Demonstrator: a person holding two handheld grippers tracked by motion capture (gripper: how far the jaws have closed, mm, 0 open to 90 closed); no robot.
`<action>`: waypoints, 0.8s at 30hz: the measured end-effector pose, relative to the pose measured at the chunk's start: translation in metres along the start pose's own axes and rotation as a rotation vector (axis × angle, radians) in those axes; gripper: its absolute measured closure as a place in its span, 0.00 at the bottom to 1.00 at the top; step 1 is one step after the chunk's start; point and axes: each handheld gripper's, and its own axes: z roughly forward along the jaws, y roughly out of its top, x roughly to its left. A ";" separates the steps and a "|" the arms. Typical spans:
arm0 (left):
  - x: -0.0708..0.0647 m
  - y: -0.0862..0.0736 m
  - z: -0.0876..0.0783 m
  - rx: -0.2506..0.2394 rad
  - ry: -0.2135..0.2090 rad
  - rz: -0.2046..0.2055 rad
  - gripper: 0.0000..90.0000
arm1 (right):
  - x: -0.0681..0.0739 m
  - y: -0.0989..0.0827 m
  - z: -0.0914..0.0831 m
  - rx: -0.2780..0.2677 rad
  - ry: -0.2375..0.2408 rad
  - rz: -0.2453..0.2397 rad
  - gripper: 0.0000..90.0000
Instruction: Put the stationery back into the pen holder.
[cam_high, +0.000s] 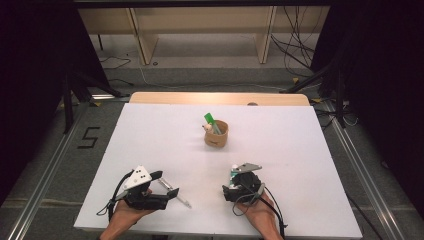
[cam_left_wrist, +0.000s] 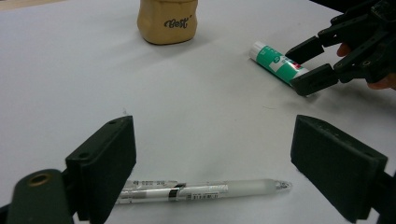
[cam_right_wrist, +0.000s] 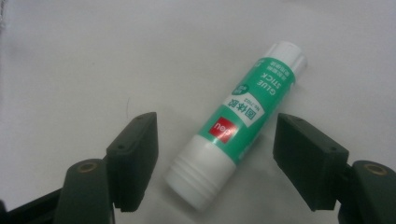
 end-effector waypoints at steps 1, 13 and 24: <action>0.000 0.000 0.000 0.001 0.000 0.001 0.15 | 0.000 0.000 0.000 0.000 0.000 0.000 0.36; -0.001 0.000 0.000 0.001 0.000 0.003 0.16 | 0.006 -0.002 0.005 0.017 -0.033 0.001 0.44; -0.002 0.000 0.000 0.001 -0.003 0.007 0.15 | -0.001 -0.005 0.002 -0.008 -0.078 0.040 0.72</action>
